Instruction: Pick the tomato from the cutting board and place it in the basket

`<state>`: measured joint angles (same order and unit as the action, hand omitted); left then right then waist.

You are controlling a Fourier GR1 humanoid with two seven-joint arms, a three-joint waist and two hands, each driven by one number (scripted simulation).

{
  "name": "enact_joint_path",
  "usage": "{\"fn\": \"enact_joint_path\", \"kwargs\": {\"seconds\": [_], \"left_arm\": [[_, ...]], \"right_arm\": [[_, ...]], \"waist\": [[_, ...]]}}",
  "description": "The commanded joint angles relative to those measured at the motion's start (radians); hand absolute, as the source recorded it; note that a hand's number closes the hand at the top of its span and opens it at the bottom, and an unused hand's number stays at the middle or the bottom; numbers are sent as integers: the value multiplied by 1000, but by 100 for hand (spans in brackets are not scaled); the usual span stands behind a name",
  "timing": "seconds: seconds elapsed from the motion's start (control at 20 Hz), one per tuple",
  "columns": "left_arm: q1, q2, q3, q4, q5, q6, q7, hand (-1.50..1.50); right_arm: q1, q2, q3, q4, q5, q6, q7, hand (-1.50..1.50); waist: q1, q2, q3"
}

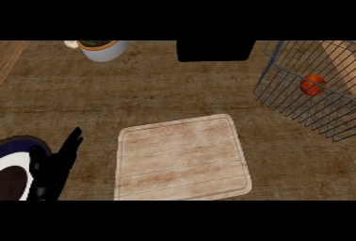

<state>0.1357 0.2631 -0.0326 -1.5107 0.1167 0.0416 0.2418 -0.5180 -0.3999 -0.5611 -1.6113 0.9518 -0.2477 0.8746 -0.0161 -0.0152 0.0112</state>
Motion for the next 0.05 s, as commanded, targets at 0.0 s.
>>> {"fn": "enact_joint_path", "kwargs": {"seconds": [0.0], "left_arm": [[9, -13, 13, 102, 1, 10, 37, 0]], "right_arm": [[127, -2, -54, -220, -65, 92, 53, -150]], "waist": [[-28, 5, -12]]}}
